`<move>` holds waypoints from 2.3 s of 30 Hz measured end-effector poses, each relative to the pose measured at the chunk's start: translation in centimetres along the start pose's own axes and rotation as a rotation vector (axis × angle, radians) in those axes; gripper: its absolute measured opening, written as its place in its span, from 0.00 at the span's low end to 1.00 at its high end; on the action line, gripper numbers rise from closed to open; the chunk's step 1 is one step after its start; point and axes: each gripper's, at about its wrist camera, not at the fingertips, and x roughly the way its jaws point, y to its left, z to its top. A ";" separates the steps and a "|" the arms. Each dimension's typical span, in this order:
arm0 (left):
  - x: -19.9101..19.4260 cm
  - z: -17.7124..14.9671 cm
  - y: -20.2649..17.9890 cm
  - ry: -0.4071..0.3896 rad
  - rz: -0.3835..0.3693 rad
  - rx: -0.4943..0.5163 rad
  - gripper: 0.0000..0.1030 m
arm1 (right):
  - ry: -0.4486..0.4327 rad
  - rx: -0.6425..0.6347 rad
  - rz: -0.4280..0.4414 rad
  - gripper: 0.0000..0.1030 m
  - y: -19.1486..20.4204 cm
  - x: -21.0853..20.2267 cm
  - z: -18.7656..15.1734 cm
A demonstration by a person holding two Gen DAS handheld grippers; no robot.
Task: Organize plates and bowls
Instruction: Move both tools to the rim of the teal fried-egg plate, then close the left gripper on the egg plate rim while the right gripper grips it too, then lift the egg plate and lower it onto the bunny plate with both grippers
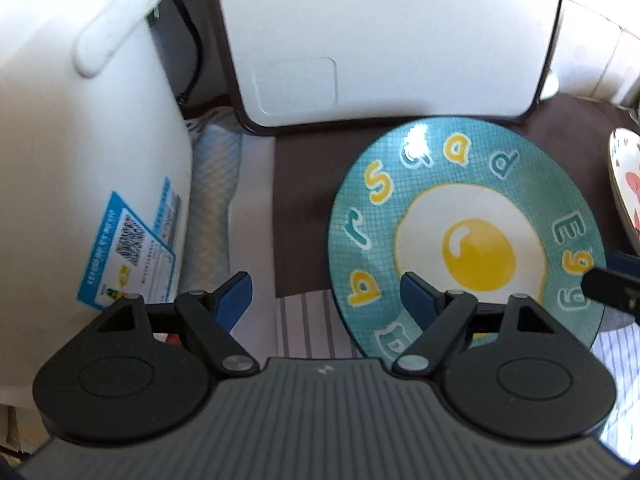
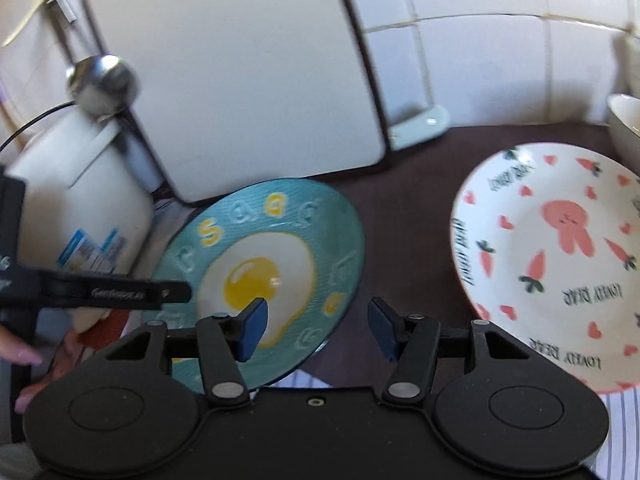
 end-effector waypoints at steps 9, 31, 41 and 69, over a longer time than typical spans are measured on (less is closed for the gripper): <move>-0.2 -0.4 -0.8 -0.007 -0.054 -0.026 0.27 | 0.036 0.094 -0.003 0.15 -0.9 1.4 -0.1; -0.9 -0.3 0.2 0.032 -0.111 -0.153 0.27 | 0.093 0.020 0.046 0.21 -0.2 -0.1 0.3; -5.3 1.2 -1.9 -0.018 -0.165 -0.083 0.27 | 0.058 0.033 0.021 0.22 -0.2 -4.9 0.8; -6.0 5.8 -17.4 -0.025 -0.321 0.288 0.27 | -0.047 0.252 -0.187 0.22 -9.4 -14.0 0.5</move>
